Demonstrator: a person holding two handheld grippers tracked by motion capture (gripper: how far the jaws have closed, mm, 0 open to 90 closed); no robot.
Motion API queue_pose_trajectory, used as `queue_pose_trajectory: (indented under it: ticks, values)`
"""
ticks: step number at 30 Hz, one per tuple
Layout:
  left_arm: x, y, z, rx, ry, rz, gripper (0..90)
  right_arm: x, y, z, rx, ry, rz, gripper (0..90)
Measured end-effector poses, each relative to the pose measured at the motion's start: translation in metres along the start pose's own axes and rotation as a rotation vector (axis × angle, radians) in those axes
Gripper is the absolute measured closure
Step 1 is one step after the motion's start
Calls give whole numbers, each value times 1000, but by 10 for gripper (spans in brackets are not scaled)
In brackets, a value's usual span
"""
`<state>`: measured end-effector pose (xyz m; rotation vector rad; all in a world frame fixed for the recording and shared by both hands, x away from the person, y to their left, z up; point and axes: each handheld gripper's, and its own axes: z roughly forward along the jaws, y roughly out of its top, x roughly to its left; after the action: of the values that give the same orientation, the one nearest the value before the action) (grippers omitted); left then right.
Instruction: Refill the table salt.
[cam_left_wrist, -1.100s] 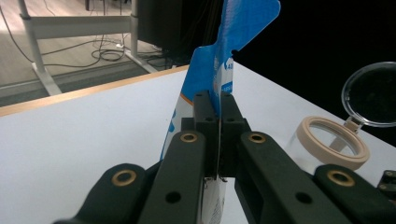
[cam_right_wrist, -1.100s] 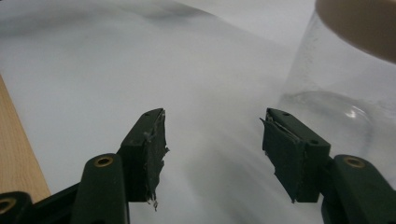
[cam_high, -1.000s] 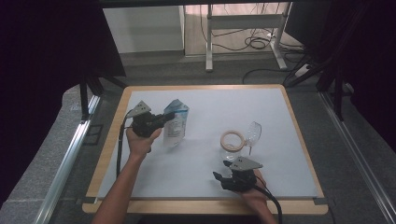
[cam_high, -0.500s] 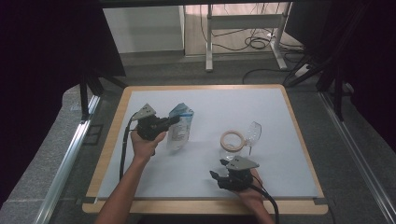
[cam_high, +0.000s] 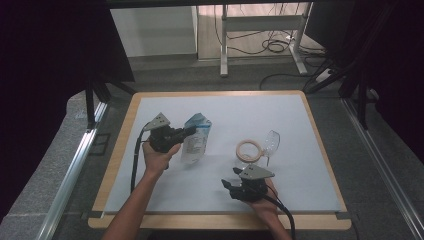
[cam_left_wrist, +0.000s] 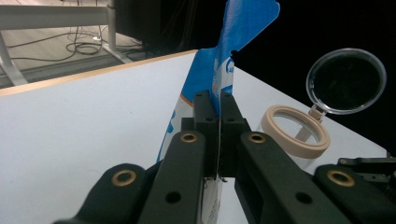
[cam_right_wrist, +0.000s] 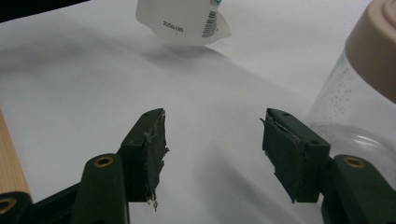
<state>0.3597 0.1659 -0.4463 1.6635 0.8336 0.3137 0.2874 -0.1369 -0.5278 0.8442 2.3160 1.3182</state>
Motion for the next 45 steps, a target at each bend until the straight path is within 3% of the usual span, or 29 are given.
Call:
queue_pose_trajectory:
  ticks: [12,17,22,30,37,45]
  values:
    - [-16,9,-5,-16,-48,-1,900,13,14,23,-3,-11,-13,401]
    - [-23,9,-5,-15,-53,8,900,22,23,36,5,-30,-50,400]
    - [-28,10,-6,-16,-61,13,899,23,29,47,3,-22,-14,380]
    - [-32,14,-11,-23,-75,12,899,26,28,63,33,-65,-25,311]
    - [-38,16,-16,-24,-78,20,899,33,34,65,29,-116,-58,244]
    - [-49,22,-22,-28,-107,28,899,33,37,68,16,-116,-57,245]
